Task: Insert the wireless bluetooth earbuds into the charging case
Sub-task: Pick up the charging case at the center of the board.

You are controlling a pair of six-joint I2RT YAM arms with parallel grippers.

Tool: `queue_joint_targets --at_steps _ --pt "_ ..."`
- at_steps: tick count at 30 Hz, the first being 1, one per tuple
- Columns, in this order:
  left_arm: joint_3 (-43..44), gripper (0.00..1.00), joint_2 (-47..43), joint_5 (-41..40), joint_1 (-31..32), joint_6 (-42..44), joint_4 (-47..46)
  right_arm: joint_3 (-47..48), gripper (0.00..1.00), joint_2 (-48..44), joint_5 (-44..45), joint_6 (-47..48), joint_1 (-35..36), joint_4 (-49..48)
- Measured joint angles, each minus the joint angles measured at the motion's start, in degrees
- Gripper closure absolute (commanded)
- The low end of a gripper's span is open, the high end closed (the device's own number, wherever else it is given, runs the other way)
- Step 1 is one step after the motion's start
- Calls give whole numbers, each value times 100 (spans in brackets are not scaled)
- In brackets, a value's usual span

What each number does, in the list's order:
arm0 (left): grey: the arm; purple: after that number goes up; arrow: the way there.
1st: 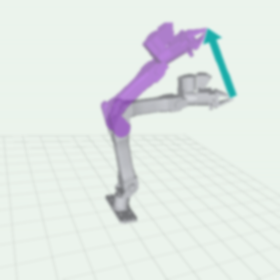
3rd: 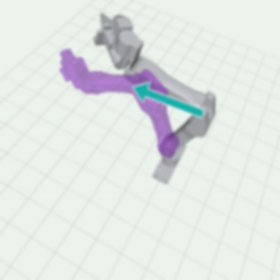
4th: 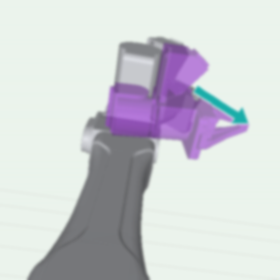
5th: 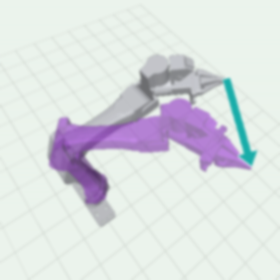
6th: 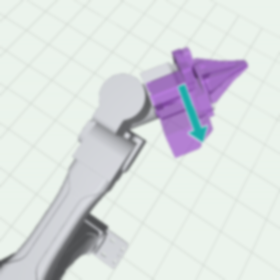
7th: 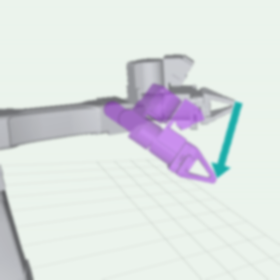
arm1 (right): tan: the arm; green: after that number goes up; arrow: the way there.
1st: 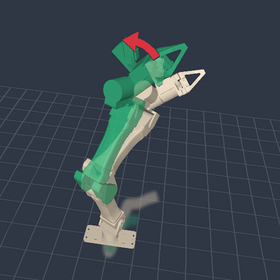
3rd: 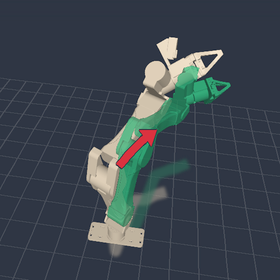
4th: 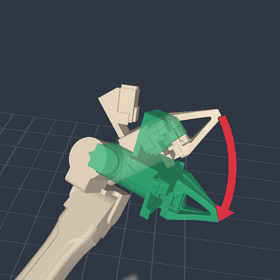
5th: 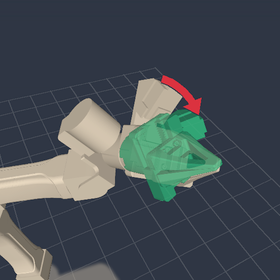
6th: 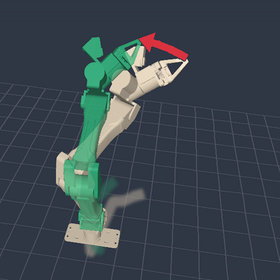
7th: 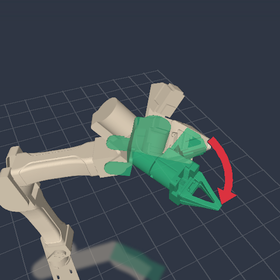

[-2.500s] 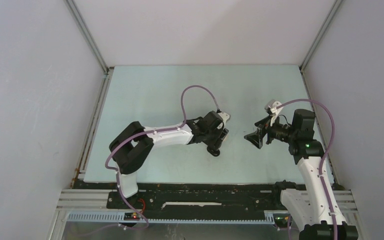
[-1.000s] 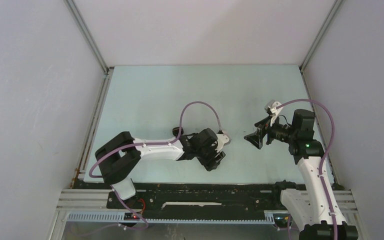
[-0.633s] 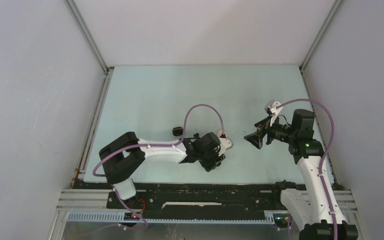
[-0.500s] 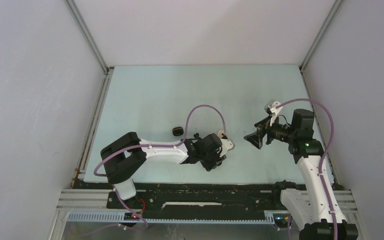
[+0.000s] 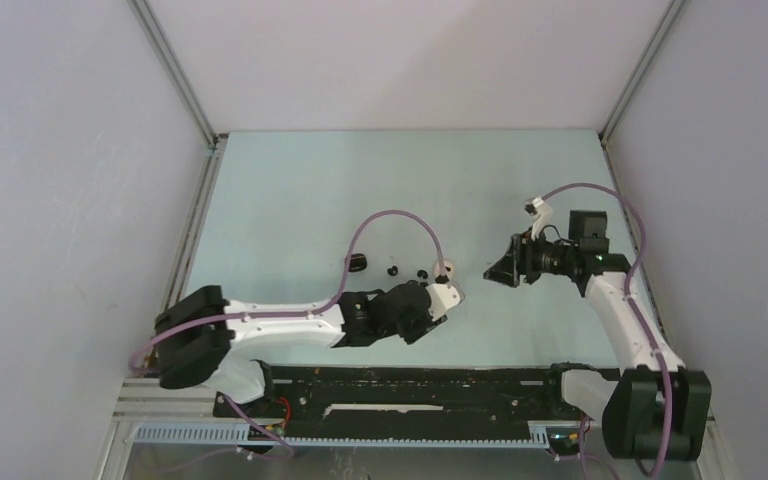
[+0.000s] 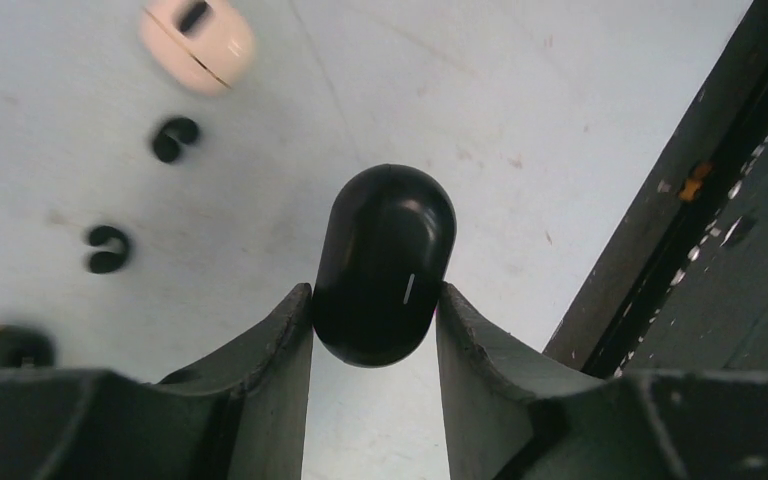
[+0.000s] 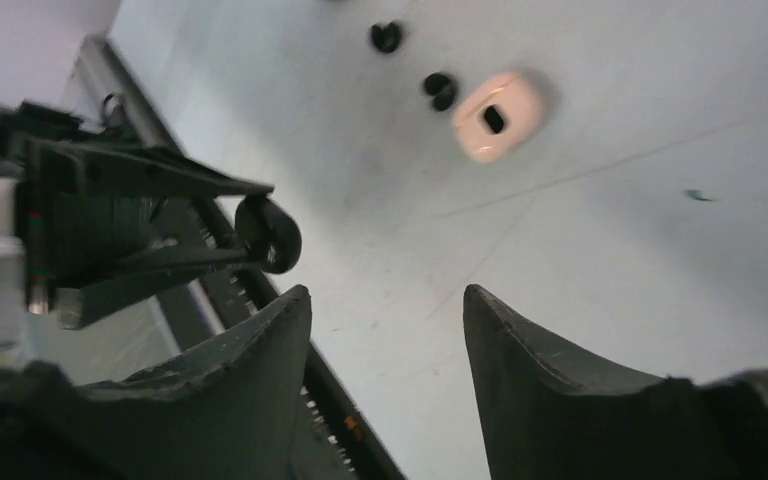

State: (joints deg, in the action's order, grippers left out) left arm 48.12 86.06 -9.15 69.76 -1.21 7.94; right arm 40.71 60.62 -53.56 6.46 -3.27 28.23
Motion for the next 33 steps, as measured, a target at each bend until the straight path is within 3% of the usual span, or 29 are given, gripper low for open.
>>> queue_joint_targets --at_steps 5,11,23,33 --pt "-22 74 -719 -446 125 192 -291 302 41 787 -428 94 688 376" --pt "-22 74 -992 -743 195 396 -413 328 35 905 -997 166 1320 584" --pt "-22 72 -994 -870 354 546 -413 354 34 1185 -1469 59 1768 568" --pt "55 72 -960 -868 455 584 -433 361 41 1410 -1458 -177 2116 262"
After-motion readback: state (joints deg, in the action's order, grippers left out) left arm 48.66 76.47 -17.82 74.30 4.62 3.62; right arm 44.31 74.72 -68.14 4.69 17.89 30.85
